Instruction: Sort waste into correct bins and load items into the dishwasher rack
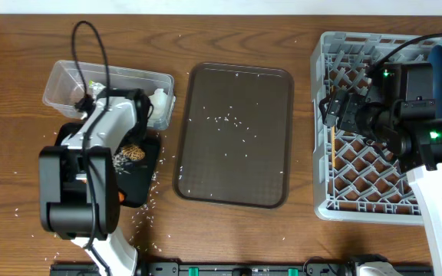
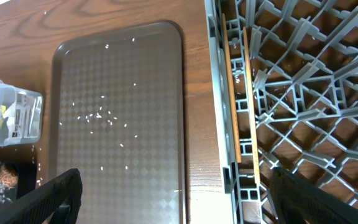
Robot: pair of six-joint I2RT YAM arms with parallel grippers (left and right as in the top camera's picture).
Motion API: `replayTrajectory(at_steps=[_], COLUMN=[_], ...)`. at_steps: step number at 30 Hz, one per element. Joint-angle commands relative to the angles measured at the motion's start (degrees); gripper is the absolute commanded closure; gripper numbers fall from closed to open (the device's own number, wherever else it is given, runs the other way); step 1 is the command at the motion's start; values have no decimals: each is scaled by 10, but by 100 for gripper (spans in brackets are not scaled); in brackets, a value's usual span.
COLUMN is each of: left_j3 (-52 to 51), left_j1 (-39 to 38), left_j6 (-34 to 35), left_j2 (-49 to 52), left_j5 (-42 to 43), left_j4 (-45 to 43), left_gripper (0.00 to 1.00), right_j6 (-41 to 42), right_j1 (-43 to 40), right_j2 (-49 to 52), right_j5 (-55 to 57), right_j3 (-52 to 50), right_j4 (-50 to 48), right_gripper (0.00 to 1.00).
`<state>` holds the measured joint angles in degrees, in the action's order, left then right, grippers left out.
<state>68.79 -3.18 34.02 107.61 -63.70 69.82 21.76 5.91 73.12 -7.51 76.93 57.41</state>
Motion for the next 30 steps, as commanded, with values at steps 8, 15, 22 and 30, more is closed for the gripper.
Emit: replayTrajectory(at_steps=[8,15,22,30], left_j3=[-3,-4,-5,-5], left_j1=[-34,-44,-48,-36], left_j6=[-20,-114,-112,-172], left_j2=[4,11,10,11], left_j5=[-64,-120,-128,-150], left_j4=[-5,-17,-16,-17], left_gripper=[94,94,94,94], right_j6=[-2,-2,-2,-2], right_j1=[2,2,2,2], right_j2=[1,1,1,1], right_j5=[4,4,4,4], right_j3=[6,6,6,6], right_j4=[0,-1,-4,-12], right_gripper=[10,10,10,10])
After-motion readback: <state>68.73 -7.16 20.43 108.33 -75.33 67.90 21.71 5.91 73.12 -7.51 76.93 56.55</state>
